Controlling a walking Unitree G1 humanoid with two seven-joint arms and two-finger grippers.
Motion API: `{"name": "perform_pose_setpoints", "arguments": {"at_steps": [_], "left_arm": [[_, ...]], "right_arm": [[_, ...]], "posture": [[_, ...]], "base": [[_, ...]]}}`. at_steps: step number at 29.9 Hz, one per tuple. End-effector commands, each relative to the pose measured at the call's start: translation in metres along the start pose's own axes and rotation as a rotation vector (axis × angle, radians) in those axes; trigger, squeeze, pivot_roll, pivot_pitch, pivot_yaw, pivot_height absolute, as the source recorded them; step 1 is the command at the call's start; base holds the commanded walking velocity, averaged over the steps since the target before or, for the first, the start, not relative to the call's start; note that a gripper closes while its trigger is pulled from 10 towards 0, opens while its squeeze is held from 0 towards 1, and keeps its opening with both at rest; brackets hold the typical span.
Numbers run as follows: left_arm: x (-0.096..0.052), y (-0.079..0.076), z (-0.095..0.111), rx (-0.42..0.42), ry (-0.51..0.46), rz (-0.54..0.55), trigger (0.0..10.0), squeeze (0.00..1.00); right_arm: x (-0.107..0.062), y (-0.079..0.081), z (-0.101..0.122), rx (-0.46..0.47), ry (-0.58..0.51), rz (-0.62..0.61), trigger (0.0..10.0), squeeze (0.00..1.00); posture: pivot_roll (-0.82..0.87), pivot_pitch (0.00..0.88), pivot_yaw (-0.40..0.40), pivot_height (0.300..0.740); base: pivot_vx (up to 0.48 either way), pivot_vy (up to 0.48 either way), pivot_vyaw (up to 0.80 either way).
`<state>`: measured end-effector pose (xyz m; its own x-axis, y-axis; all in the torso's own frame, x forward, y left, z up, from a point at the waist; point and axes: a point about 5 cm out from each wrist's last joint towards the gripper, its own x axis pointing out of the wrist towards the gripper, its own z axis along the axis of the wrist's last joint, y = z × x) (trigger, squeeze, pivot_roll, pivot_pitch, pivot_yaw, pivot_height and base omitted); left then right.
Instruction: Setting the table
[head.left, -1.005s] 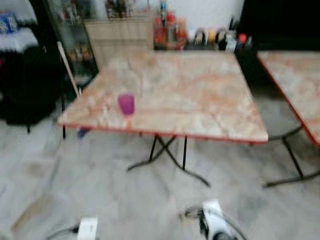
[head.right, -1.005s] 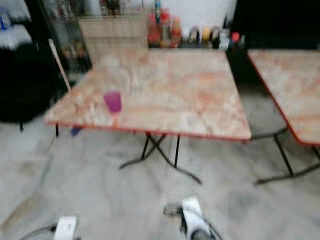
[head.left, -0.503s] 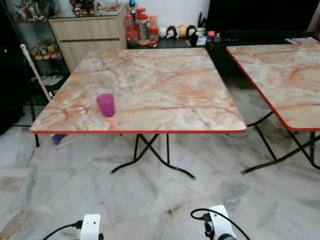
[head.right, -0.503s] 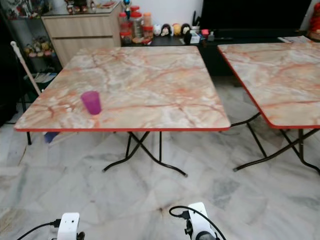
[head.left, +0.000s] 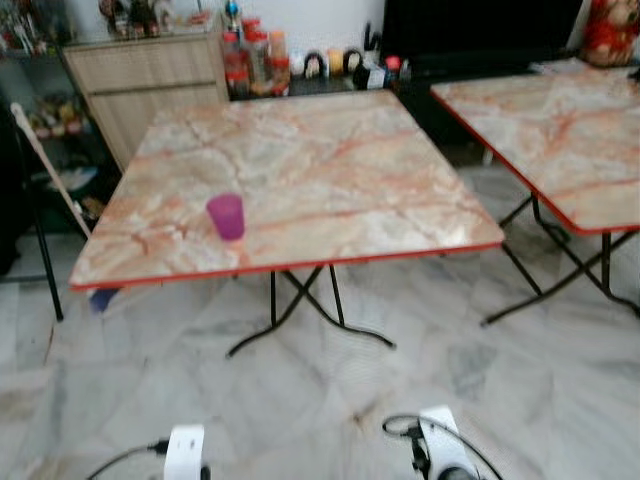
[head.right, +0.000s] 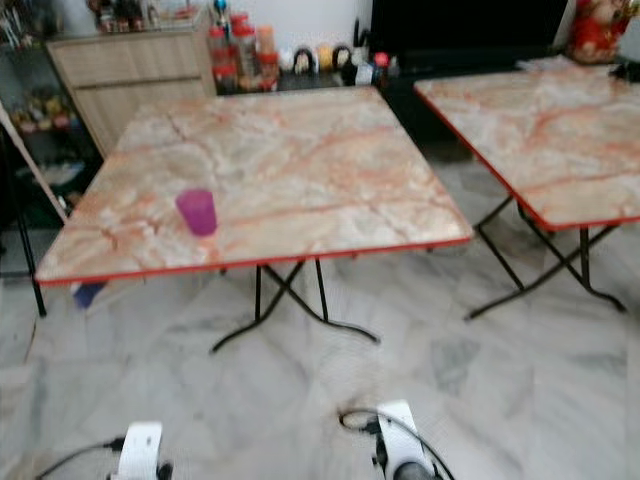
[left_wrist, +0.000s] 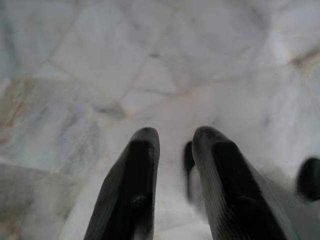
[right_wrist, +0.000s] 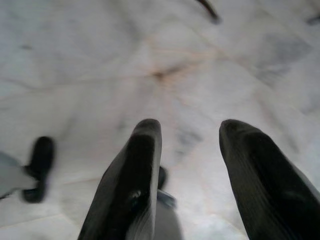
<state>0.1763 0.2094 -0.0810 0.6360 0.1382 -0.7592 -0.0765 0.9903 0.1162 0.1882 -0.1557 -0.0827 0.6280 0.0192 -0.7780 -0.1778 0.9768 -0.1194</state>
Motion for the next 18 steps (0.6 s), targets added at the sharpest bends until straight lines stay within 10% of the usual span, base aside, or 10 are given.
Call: {"name": "perform_pose_setpoints", "arguments": {"at_steps": [1, 18], "left_arm": [[-0.0002, 0.0012, -0.0016, 0.013, 0.010, 0.001, 10.0, 0.00], [-0.0007, -0.0044, -0.0043, -0.001, 0.020, -0.014, 10.0, 0.00]], "right_arm": [[0.0007, 0.0015, 0.0042, -0.005, -0.017, 0.008, 10.0, 0.00], [0.0006, 0.0024, 0.0059, 0.036, -0.036, 0.033, 10.0, 0.00]], "posture": [[0.05, 0.000, 0.025, 0.740], [0.05, 0.000, 0.021, 0.740]], "base": [[0.000, 0.000, 0.00], [0.128, 0.000, 0.00]]}}
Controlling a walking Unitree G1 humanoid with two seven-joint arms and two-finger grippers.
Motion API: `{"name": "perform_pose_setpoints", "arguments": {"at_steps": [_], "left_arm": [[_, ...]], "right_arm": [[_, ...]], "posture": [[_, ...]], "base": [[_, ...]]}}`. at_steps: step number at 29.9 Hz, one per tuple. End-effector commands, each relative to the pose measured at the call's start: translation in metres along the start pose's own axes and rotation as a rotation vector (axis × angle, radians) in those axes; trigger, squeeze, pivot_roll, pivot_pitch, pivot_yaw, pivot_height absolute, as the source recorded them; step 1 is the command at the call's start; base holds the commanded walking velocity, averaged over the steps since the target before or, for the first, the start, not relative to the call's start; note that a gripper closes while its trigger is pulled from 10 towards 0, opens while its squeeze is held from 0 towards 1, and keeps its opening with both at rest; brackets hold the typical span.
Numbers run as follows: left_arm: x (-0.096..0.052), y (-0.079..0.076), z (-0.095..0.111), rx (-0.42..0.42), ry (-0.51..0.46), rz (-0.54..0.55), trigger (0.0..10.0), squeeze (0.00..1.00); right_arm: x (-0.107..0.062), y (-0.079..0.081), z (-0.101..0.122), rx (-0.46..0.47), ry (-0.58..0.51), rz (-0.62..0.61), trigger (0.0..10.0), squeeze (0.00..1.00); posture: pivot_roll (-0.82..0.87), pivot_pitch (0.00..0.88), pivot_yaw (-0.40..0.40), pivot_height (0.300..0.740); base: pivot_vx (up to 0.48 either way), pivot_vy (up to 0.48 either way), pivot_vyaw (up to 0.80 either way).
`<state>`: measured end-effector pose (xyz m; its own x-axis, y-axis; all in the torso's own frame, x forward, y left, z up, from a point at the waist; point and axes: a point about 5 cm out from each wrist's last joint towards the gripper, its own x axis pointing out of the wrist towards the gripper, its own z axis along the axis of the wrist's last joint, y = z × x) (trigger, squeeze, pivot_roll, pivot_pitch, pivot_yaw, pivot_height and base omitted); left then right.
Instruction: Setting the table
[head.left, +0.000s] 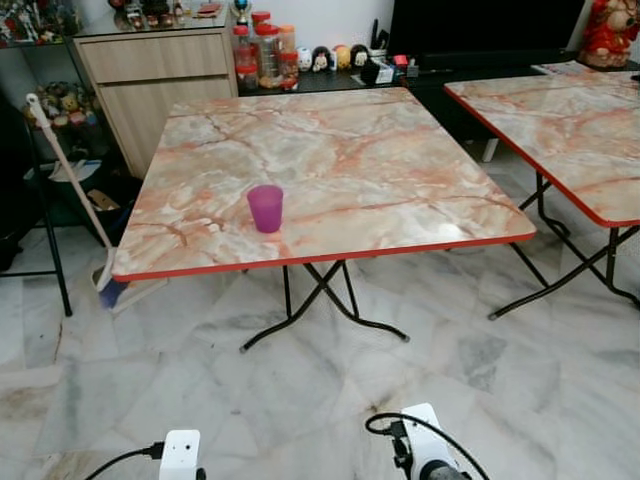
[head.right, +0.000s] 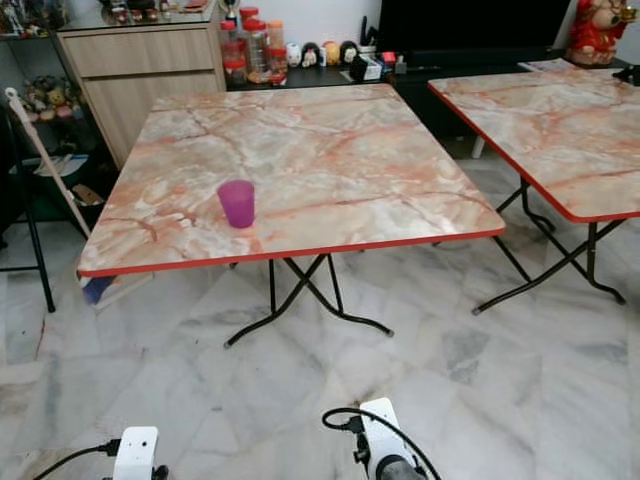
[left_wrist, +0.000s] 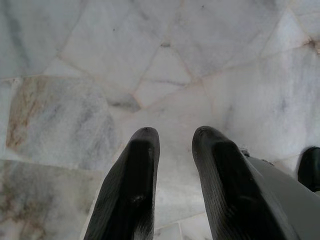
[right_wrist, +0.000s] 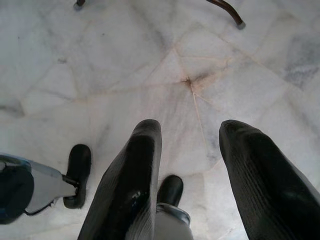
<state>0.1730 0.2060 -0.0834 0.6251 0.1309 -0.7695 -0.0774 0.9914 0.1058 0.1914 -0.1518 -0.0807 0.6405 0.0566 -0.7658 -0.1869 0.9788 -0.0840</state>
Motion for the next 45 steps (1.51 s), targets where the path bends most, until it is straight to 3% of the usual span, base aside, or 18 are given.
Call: {"name": "perform_pose_setpoints", "arguments": {"at_steps": [1, 11, 15, 31, 45], "left_arm": [[0.000, -0.001, 0.000, 0.008, 0.005, -0.008, 10.0, 0.00], [0.000, 0.000, -0.002, 0.008, 0.011, -0.005, 10.0, 0.00], [0.000, -0.001, -0.003, 0.006, 0.015, -0.007, 10.0, 0.00], [-0.001, -0.003, -0.004, 0.004, 0.020, -0.009, 10.0, 0.00], [-0.004, 0.000, -0.011, -0.002, 0.007, 0.006, 10.0, 0.00]], "right_arm": [[0.000, 0.000, 0.002, 0.019, -0.014, 0.001, 10.0, 0.00], [0.000, 0.002, 0.002, -0.033, -0.020, 0.019, 10.0, 0.00], [0.000, 0.001, 0.000, 0.009, -0.013, 0.017, 10.0, 0.00], [-0.001, -0.003, -0.001, -0.007, -0.008, 0.020, 10.0, 0.00], [-0.002, -0.002, -0.005, -0.022, -0.001, 0.033, 10.0, 0.00]], "posture": [[0.05, 0.000, 0.021, 0.740], [0.05, 0.000, 0.026, 0.740], [0.05, 0.000, 0.023, 0.740], [0.04, 0.000, 0.019, 0.740], [0.05, 0.000, 0.016, 0.740]], "base": [[0.405, 0.000, 0.00], [0.405, 0.000, 0.08], [0.398, 0.000, 0.51], [0.381, 0.000, 0.00], [0.000, 0.000, 0.00]]}}
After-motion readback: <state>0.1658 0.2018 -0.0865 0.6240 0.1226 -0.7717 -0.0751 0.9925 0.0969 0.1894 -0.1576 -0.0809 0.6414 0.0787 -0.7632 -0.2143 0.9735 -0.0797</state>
